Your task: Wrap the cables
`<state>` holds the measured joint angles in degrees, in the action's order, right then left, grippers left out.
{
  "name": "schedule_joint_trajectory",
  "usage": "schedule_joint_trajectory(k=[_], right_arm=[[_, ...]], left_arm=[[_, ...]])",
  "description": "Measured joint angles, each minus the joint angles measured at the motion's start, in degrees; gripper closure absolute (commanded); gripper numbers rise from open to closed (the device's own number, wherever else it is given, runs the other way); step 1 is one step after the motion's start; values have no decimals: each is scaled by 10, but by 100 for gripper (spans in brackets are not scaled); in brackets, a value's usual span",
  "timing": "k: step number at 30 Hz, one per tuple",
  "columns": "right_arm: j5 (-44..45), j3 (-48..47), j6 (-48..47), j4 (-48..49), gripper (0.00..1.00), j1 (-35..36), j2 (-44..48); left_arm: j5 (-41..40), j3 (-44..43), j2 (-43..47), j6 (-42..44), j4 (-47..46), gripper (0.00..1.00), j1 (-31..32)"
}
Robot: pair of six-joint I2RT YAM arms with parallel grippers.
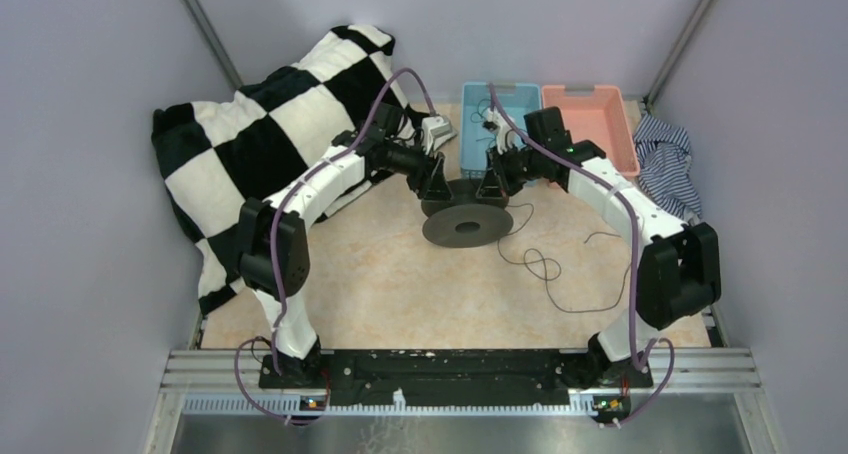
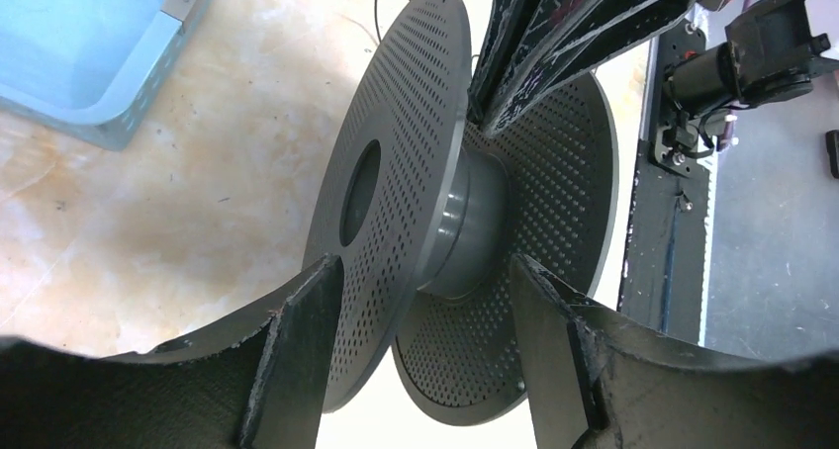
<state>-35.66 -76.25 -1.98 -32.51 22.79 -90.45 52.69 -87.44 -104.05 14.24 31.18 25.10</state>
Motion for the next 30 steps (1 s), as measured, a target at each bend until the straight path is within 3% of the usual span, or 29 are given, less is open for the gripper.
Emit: schedule_joint_trajectory(k=[30], right_arm=[[3,-16,-3,2,100,23,-51]], left_arm=[[55,-28,-43,-56,-34,40,0]])
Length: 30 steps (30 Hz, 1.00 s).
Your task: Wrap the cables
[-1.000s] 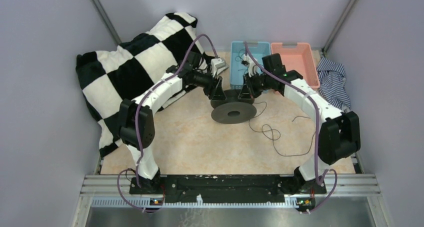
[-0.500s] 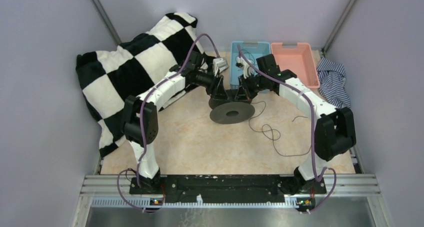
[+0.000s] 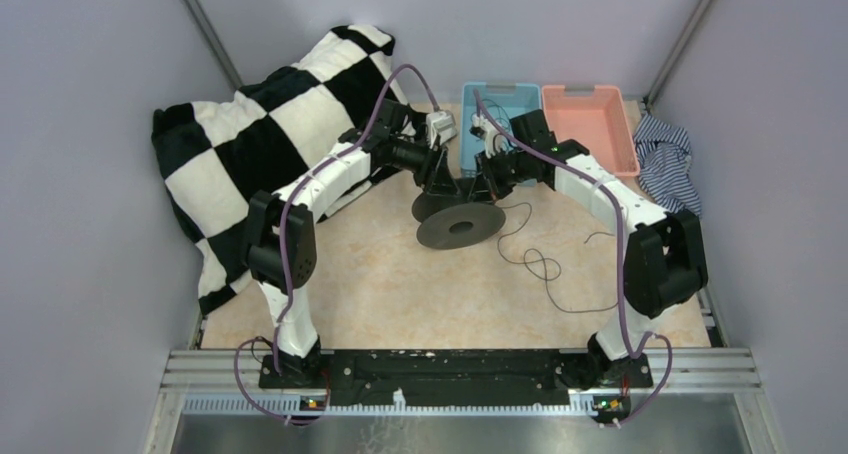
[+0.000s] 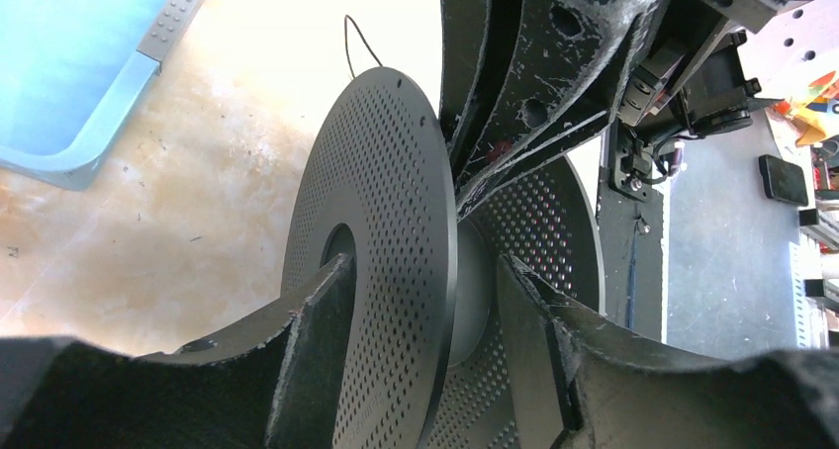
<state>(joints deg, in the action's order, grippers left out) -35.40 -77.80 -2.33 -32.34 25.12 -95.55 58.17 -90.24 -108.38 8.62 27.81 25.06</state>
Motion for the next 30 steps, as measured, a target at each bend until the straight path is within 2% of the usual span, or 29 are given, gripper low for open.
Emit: schedule_joint_trajectory(k=[8,14,17,23,30], right_arm=[[-7,0,15,20,100,1,0],[-9,0,22,31,100,5,-4],[-8,0,30,36,100,6,-6],[-7,0,39,39,100,6,-6],[-6,0,46,41,100,6,-6]], left_arm=[[-1,-7,0,-7,-6,47,6],[-4,-11,0,-8,-5,48,7],[-9,-16,0,-5,-1,58,6],[-22,-17,0,7,10,51,4],[-26,-23,0,7,14,53,-3]])
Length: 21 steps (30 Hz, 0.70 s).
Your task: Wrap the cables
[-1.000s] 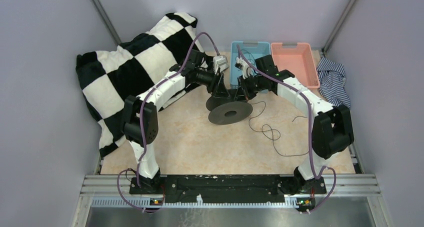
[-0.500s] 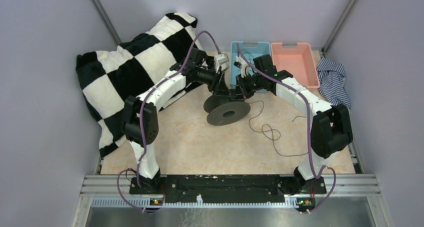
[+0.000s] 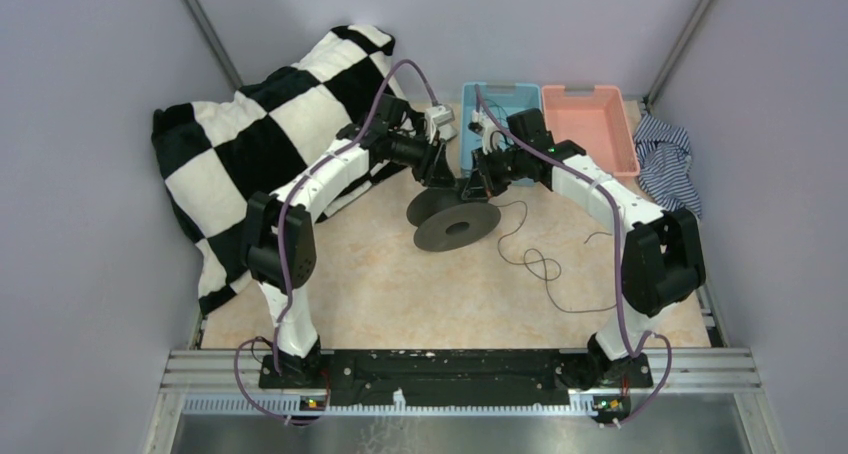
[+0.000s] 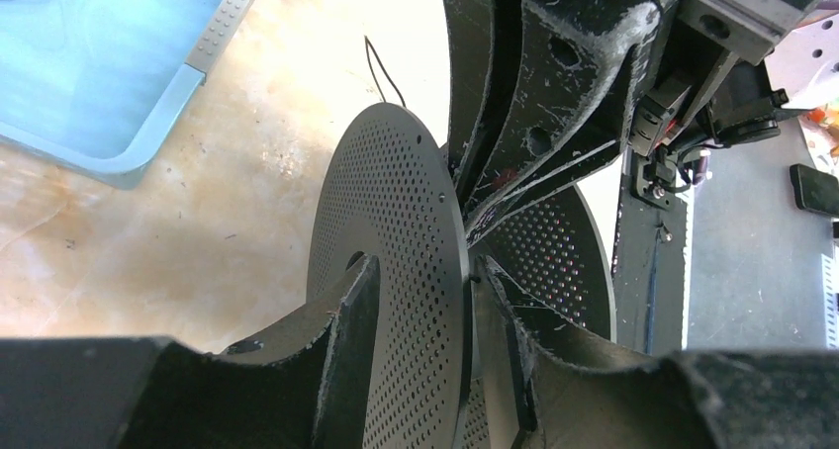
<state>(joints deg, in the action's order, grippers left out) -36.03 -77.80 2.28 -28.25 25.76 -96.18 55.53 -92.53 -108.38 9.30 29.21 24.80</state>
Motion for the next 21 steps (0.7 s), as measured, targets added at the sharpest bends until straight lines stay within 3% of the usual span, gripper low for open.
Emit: schedule_joint_trajectory(k=[16,21], right_arm=[[-16,0,24,23,100,0,0],[-19,0,34,28,100,0,0]], left_arm=[[25,0,0,-30,-9,51,-19],[28,0,0,-34,-11,55,-18]])
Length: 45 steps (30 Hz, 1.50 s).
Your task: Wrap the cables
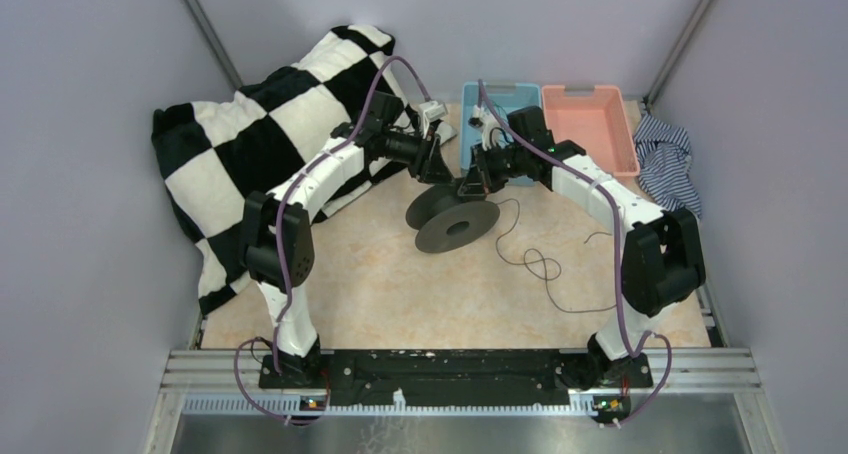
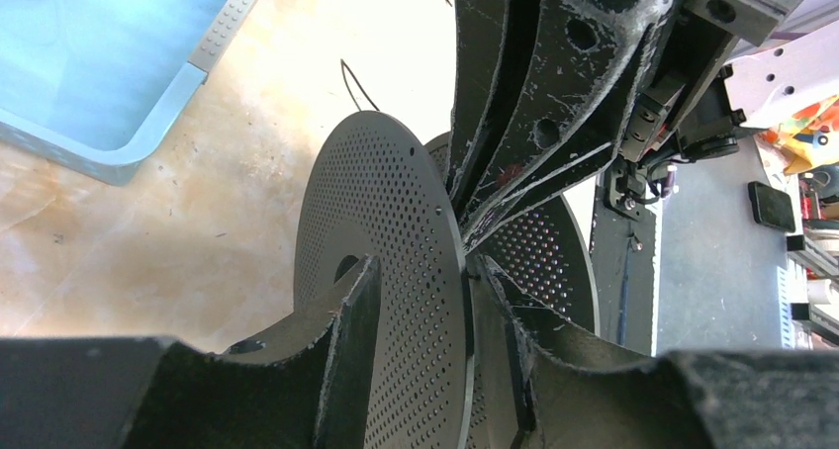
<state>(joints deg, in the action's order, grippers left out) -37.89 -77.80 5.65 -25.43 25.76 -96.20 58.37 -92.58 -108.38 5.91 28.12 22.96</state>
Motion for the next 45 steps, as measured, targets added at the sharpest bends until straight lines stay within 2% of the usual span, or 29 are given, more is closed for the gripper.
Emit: schedule_joint_trajectory(k=[5,7,10,14,21,27,31,45], right_arm=[[-3,0,7,6,100,0,-1],[-4,0,11,6,100,0,-3],[-4,-3,21,3,100,0,-8],[-4,-10,34,2,100,0,-16],[-11,-11,47,6,100,0,-17],[-17,-11,56,7,100,0,-20],[-17,-11,59,9,100,0,-20],[-22,-11,61,11,100,0,-20]], left_arm=[[5,0,0,-1,-1,56,0],[5,0,0,-3,-1,61,0],[-8,0,0,-9,-1,62,1],[-40,0,9,-14,-2,56,3],[-99,4,45,-8,-3,53,13],[-154,4,64,9,-2,41,40],[-174,4,64,19,5,38,52],[-236,8,64,43,21,53,70]])
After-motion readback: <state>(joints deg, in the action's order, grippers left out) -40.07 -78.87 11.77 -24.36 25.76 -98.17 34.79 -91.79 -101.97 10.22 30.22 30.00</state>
